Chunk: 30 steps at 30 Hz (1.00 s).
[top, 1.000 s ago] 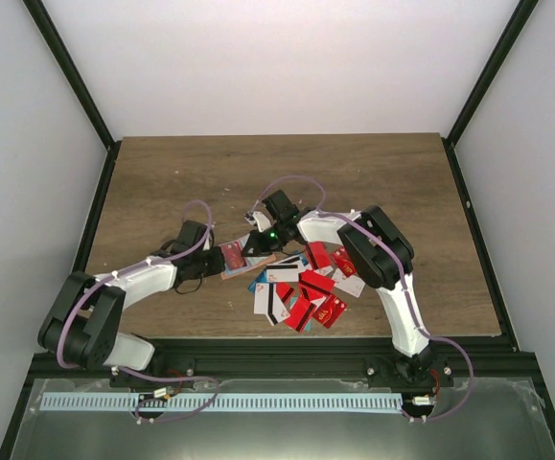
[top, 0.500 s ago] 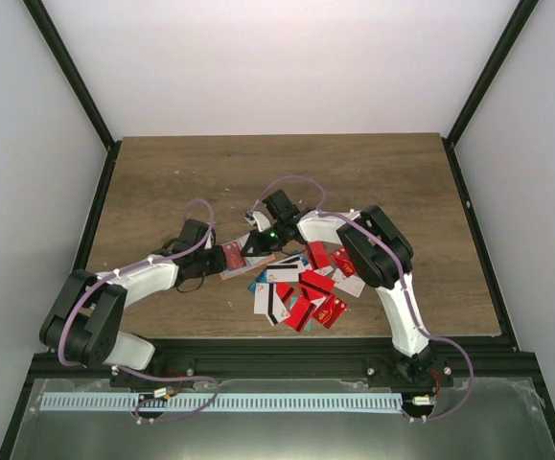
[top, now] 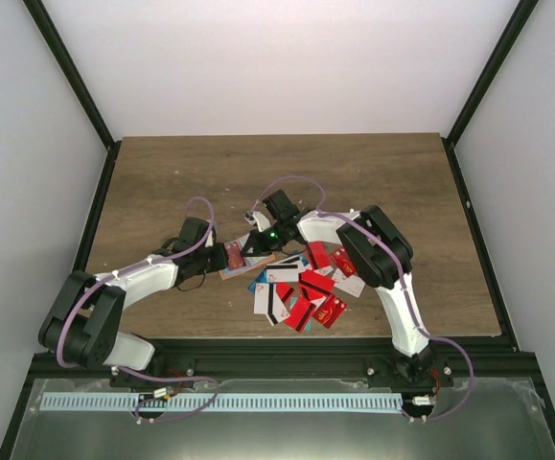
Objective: Put the credit cards into the card holder
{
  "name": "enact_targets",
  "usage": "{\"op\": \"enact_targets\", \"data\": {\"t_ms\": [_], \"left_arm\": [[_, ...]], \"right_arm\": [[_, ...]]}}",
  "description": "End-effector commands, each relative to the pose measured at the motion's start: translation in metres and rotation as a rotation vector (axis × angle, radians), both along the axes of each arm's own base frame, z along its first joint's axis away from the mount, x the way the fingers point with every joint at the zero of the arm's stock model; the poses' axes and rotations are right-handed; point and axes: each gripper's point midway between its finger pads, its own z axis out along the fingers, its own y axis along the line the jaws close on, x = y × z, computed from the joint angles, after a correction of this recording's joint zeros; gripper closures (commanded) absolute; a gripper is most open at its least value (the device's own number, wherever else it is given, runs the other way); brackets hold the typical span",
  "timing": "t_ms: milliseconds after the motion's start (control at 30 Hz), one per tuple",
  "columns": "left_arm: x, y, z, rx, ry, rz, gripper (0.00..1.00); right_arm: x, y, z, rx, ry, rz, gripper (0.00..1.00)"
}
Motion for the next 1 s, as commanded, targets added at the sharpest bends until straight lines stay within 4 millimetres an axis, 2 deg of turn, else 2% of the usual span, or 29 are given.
{"op": "enact_targets", "data": {"t_ms": [0,233,400,567,667,767,967], "left_arm": [[0.011,-0.015,0.019,-0.059,-0.063,-0.029,0.93],[0.015,-0.018,0.026,-0.067,-0.075,-0.028,0.93],[0.010,0.001,0.021,0.010,-0.046,0.039,0.92],[0.004,0.013,0.011,0.048,-0.028,0.080,0.83],[0.003,0.009,0.008,0.024,-0.027,0.072,0.71],[0.004,0.005,0.006,0.005,-0.027,0.063,0.64],[0.005,0.001,0.001,-0.005,-0.019,0.056,0.62]], "right_arm": [[-0.009,-0.007,-0.039,-0.087,0.040,0.002,0.99],[-0.010,-0.007,-0.037,-0.070,0.053,0.002,0.99],[-0.010,-0.008,-0.039,-0.068,0.056,0.002,0.99],[-0.010,-0.009,-0.040,-0.069,0.062,0.001,0.99],[-0.010,-0.009,-0.040,-0.068,0.062,0.002,0.99],[-0.010,-0.009,-0.040,-0.068,0.062,0.001,0.99],[-0.010,-0.009,-0.040,-0.070,0.061,0.001,0.99]]}}
